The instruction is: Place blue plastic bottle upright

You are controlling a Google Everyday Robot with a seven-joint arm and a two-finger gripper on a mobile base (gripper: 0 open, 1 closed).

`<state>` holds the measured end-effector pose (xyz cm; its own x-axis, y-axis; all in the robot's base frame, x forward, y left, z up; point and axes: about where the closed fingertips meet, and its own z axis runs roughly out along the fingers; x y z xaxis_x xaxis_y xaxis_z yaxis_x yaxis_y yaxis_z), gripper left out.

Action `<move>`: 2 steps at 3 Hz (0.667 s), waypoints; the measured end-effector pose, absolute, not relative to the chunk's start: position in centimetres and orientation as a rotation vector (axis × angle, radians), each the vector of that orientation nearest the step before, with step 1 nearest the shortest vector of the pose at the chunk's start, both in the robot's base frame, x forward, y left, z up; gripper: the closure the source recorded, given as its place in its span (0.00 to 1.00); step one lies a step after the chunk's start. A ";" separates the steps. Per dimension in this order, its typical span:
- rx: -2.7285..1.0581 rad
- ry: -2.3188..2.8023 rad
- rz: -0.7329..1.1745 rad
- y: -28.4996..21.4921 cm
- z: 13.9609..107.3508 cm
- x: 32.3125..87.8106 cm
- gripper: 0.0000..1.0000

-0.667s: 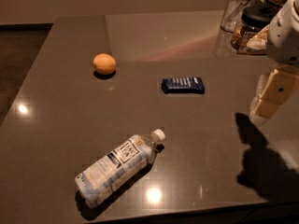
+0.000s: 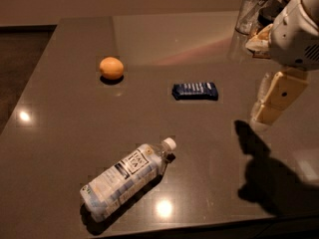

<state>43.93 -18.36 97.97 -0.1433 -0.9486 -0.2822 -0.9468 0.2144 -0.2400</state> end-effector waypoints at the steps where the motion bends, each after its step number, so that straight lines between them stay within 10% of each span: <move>1: -1.872 1.983 0.039 -13.8 98.0 43.3 0.00; 2: -2.019 1.837 0.048 -9.2 97.1 42.3 0.00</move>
Offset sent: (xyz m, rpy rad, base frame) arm -0.0293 0.1513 -0.0343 -0.0207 -0.0212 0.4830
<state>42.28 -9.16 97.15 0.1317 -0.9466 -0.2944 -0.9606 -0.0486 -0.2735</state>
